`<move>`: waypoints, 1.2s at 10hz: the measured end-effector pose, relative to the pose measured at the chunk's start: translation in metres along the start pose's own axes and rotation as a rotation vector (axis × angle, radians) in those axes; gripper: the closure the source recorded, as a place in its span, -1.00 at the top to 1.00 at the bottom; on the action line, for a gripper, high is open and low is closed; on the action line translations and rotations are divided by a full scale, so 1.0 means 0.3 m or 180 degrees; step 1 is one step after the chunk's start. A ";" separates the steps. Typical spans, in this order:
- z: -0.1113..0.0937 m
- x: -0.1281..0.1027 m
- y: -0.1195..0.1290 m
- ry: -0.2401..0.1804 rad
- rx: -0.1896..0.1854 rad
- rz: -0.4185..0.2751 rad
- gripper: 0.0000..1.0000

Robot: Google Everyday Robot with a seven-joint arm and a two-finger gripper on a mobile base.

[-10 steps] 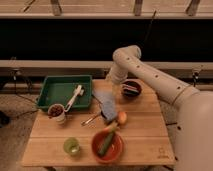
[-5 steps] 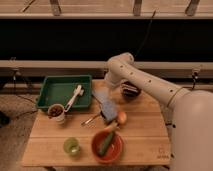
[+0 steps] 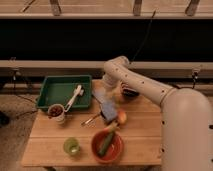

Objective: Place towel in tray

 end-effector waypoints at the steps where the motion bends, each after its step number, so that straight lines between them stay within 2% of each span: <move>1: 0.024 -0.001 -0.021 0.0007 -0.0010 -0.0023 0.30; 5: 0.119 0.033 -0.032 0.0062 -0.0098 -0.0039 0.30; 10: 0.228 0.087 -0.011 0.0153 -0.0282 -0.0033 0.27; 12: 0.239 0.084 -0.005 0.0175 -0.0341 -0.0074 -0.07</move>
